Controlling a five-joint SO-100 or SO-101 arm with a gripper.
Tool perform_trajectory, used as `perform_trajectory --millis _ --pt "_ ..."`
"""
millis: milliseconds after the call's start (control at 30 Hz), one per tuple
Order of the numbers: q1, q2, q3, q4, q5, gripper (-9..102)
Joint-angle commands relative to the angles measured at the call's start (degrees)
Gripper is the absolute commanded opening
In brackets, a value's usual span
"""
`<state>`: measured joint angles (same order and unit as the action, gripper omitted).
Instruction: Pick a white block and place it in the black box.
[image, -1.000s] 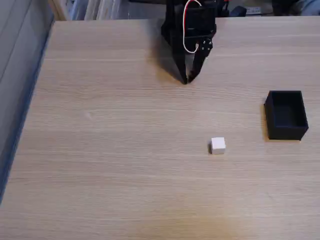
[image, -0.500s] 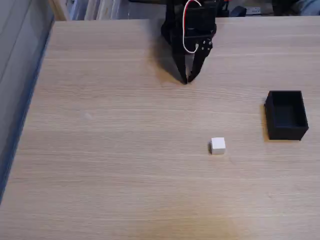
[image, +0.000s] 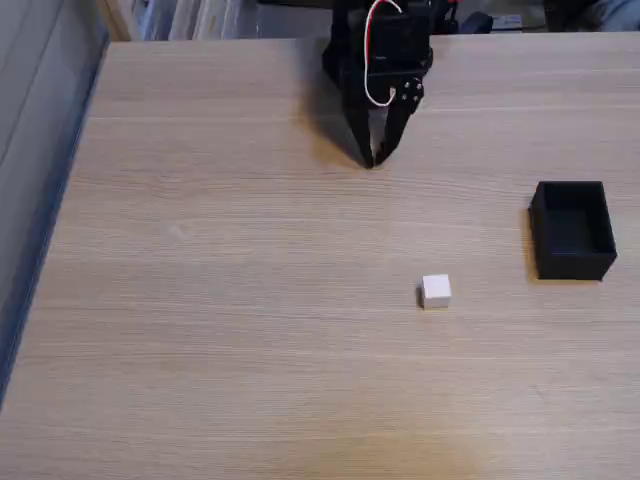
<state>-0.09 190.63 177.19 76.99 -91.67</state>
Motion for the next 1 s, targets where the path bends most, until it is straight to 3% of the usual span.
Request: perform_trajectory --millis 0,500,967 --pt "0.6 0.3 0.9 0.2 -0.2 0" --pt "2.0 -4.1 -0.8 -1.2 -2.5 0" --pt "-6.2 -27.2 -23.1 -4.0 5.4 0"
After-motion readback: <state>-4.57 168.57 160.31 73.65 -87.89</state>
